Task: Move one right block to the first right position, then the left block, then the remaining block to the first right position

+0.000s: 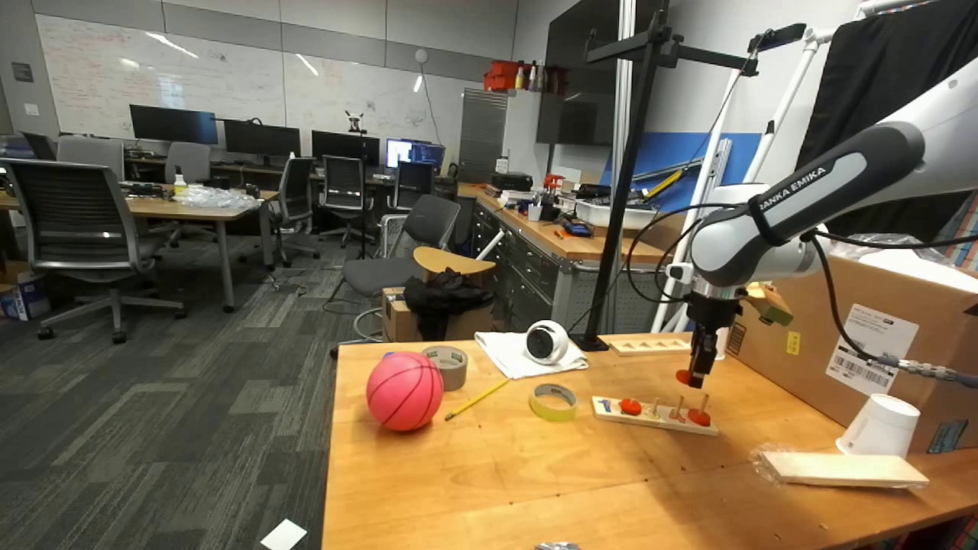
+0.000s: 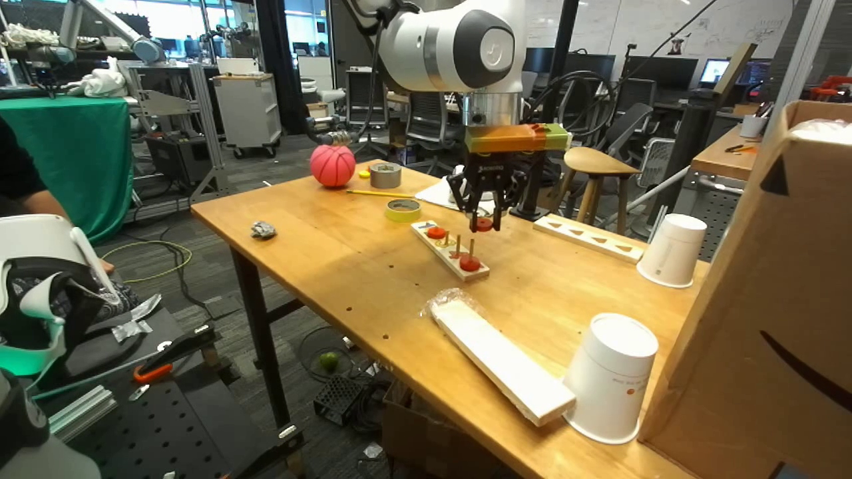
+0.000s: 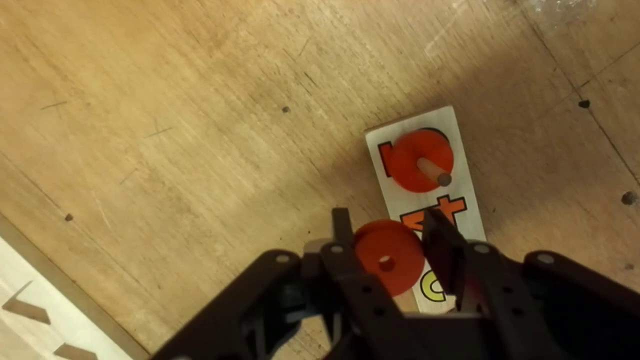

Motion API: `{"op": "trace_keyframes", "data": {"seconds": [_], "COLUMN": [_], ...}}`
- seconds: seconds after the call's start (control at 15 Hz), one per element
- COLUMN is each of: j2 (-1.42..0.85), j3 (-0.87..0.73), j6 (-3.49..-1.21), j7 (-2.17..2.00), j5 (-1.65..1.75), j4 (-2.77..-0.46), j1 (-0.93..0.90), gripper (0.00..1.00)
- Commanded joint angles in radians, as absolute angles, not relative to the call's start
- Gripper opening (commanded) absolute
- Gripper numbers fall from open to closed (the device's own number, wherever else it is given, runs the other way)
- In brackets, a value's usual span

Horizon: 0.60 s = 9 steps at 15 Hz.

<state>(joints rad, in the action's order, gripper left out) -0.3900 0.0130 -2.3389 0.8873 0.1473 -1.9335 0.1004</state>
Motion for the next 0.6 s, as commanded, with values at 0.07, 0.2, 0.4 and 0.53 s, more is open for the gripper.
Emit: {"op": "trace_keyframes", "data": {"seconds": [0.07,0.2,0.4,0.53], "j2": [-0.399,-0.394,-0.383,-0.374], "j3": [0.017,0.016,0.012,0.009], "j6": [-2.295,-2.291,-2.290,-2.298], "j7": [0.896,0.895,0.890,0.889], "j5": [0.153,0.152,0.155,0.157], "j4": [-1.877,-1.879,-1.898,-1.916], "j1": [0.105,0.106,0.106,0.108], "gripper": [0.25,0.25,0.25,0.25]}}
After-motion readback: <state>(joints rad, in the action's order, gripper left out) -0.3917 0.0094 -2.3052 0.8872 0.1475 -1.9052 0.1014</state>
